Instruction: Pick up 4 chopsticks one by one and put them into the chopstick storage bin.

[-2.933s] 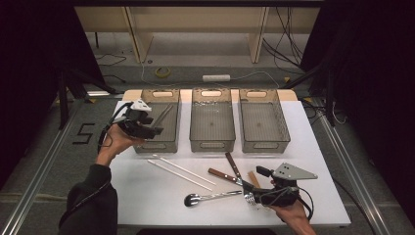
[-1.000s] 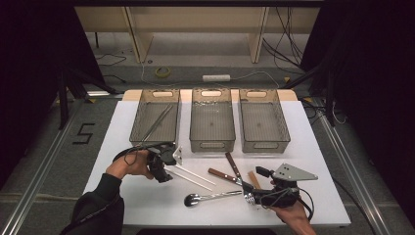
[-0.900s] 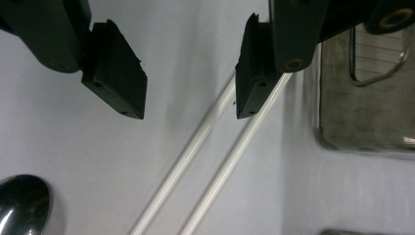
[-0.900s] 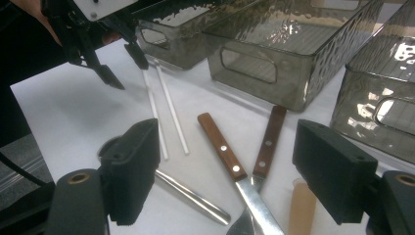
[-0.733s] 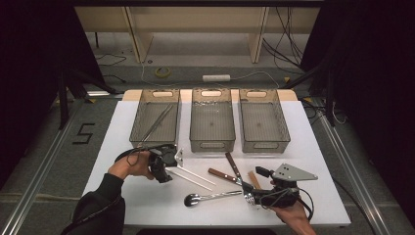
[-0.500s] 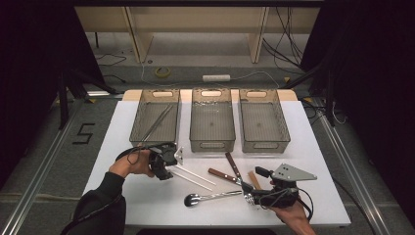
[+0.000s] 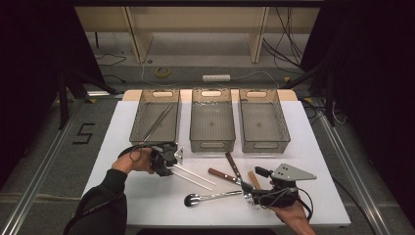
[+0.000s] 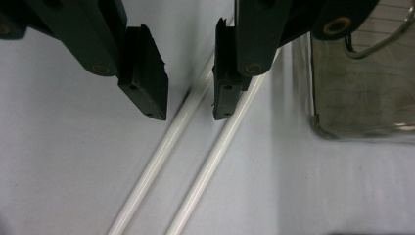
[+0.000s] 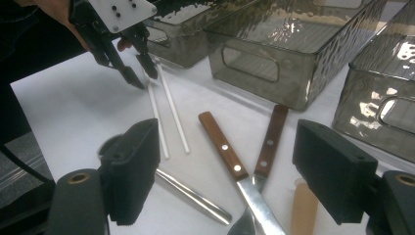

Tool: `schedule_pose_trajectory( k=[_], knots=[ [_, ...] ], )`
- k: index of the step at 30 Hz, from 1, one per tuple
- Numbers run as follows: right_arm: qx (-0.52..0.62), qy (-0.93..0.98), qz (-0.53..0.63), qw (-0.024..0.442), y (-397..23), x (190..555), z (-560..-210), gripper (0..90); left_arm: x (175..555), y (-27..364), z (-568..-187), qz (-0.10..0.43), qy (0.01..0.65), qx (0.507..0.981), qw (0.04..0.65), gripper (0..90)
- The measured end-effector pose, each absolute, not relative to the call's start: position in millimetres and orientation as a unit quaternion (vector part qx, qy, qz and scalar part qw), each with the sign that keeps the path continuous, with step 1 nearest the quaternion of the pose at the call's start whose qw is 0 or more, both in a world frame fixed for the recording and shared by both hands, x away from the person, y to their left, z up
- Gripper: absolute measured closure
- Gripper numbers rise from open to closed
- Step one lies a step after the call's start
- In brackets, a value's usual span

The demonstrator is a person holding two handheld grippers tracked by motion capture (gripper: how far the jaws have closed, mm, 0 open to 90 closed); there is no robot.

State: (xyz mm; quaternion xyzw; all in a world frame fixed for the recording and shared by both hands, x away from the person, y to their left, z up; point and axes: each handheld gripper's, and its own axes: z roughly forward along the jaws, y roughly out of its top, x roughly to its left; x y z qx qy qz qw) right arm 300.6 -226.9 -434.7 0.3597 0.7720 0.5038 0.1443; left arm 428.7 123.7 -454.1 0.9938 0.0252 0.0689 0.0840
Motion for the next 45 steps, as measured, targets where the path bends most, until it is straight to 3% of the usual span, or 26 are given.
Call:
schedule_pose_trajectory(
  k=[45],
  knots=[
    [0.36,0.773,0.502,0.144,-227.2,300.7,-434.8,26.8,423.9,120.4,-460.9,0.043,-0.041,0.996,0.064,82.5]
  ],
)
